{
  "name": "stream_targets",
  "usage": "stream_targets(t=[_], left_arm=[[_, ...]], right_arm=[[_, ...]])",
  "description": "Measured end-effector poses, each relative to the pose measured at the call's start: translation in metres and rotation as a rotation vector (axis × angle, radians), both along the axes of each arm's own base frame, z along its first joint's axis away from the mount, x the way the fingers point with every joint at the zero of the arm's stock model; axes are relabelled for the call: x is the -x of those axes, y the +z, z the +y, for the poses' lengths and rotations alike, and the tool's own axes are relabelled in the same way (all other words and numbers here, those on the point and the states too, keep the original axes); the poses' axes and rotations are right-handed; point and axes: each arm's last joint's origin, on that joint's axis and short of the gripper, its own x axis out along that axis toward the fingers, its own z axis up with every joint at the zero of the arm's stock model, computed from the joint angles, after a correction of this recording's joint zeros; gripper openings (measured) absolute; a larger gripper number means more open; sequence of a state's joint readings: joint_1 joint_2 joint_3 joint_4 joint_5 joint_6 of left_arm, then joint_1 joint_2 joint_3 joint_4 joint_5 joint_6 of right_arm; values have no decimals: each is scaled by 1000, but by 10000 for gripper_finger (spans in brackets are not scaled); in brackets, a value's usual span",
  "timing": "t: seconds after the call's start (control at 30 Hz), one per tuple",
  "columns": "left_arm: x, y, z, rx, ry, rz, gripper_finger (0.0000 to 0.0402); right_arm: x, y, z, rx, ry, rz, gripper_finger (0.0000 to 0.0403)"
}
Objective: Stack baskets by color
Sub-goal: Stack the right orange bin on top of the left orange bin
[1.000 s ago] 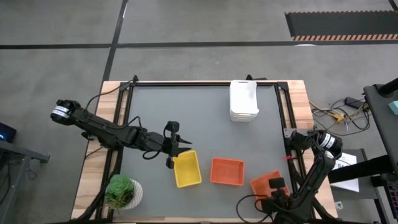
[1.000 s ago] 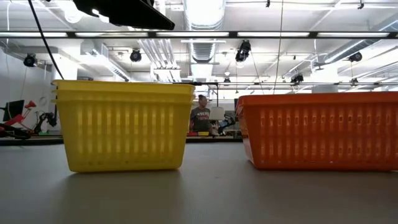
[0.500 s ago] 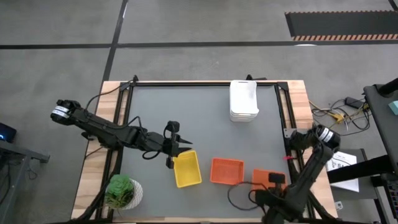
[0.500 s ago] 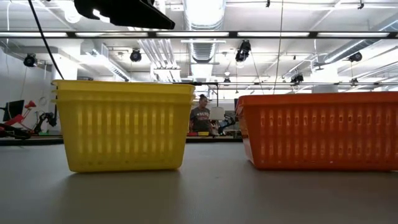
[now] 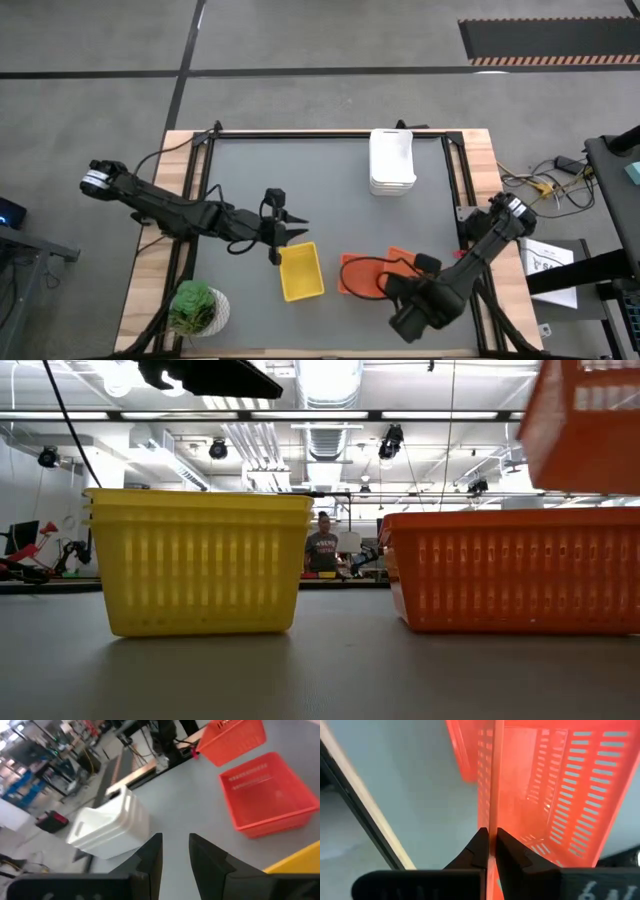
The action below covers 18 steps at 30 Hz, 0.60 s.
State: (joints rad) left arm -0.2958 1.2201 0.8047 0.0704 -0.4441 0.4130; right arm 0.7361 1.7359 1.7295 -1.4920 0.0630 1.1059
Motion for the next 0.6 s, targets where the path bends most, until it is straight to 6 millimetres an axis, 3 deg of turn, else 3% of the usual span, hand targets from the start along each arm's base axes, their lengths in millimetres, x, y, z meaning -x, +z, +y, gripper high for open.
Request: stream_targets(t=[0.3, 0.6], left_arm=[[31, 26, 8, -11, -65, -106, 79], [54, 22, 14, 52, -63, -151, 79]], right_arm=[[-23, 5, -18, 14, 30, -92, 11], [-42, 6, -34, 27, 86, -143, 11]])
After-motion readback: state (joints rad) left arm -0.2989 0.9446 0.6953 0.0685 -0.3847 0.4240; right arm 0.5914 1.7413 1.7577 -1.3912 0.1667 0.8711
